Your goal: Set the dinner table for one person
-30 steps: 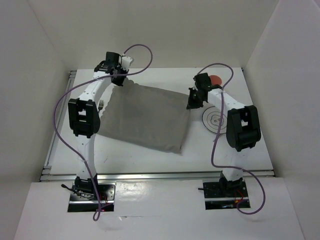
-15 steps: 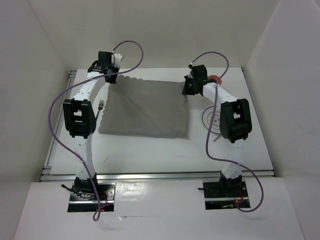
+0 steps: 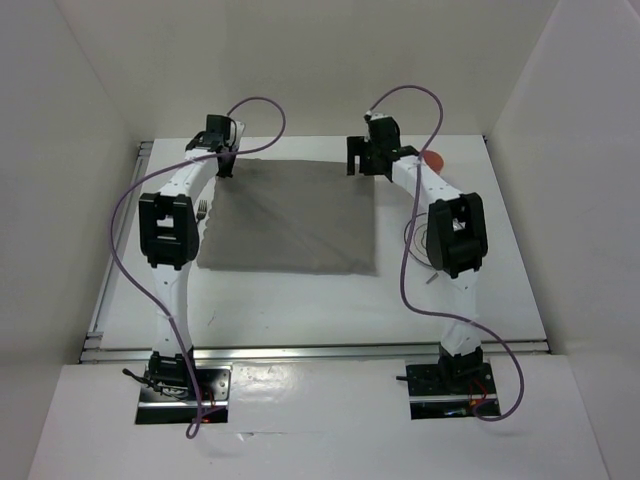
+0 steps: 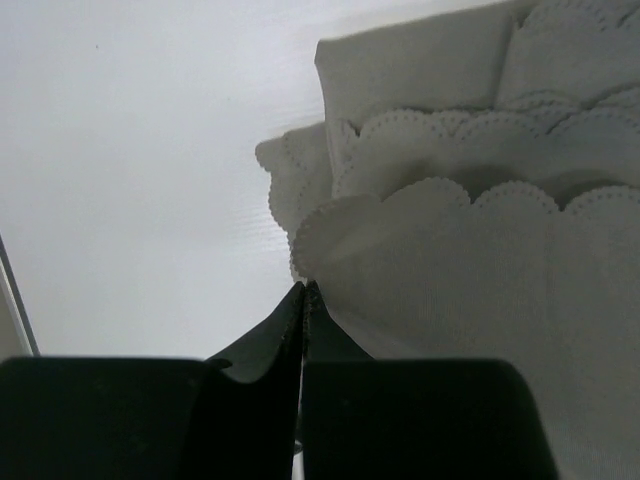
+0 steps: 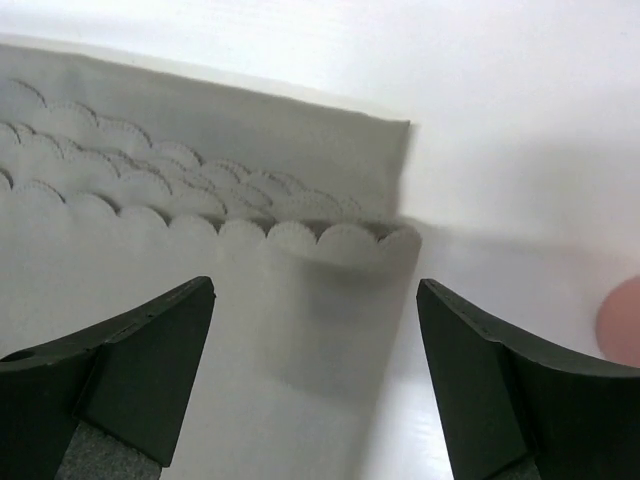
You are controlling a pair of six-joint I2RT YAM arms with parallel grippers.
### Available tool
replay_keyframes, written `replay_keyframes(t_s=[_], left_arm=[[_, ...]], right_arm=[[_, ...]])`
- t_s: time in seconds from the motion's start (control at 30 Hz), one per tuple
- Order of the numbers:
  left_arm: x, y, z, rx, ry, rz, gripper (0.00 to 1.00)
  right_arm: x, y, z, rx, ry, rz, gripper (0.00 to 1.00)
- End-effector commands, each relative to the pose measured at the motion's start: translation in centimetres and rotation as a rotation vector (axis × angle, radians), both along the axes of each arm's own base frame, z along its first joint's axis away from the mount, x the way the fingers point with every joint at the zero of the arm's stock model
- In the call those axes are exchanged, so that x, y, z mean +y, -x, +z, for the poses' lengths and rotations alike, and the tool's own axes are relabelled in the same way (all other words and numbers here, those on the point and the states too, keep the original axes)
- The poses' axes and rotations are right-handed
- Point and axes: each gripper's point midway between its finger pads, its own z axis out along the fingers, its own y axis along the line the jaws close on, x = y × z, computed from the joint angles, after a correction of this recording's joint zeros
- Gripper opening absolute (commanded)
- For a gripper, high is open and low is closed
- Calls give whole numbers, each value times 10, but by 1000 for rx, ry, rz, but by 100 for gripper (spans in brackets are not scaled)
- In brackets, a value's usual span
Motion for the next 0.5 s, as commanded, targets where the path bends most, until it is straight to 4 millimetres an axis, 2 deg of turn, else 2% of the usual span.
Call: replay_keyframes(t_s=[0.0,0.03,0.07,0.1,0.13,0.17,0.2,0.23,0.27,0.3,0.33,0.37,0.4,0.43,0.47], left_arm=[[18,-2,10,-22,-30,101,2],[19,-2,15,-31,-36,107,6],[20,1,13,-16,-38,107,14],[19,4,12,-6,-33,113,39],[21,5,19,-13,-33,126,57],[21,10,18,13,-36,126,70],[23,12,26,5,-43,143,80],[27,15,42,-18,-54,156,91],[27,15,55,-40,-51,157,93],[30,24,58,-26,-73,159,93],[29,30,67,-28,-101,146,94],[21,39,96,-71,-108,127,94],[17,58,83,-12,-124,103,94],[5,72,78,26,-107,45,94],[-5,86,75,49,-91,-2,92]], right_arm=[[19,30,56,-74,69,2,89],[23,42,58,-61,65,10,87],[25,59,74,-62,51,13,85],[24,80,51,11,43,-2,83],[30,96,44,52,25,14,75],[28,110,50,69,1,10,69],[31,139,23,163,7,3,60],[31,153,15,197,7,-2,50],[33,168,8,237,-5,6,33],[41,184,10,256,-28,14,24],[39,203,-6,314,-19,14,17],[41,214,-5,328,-29,20,7],[42,221,-8,341,-35,15,1],[41,235,-17,386,-45,-15,0],[42,240,-19,401,-61,-22,0]])
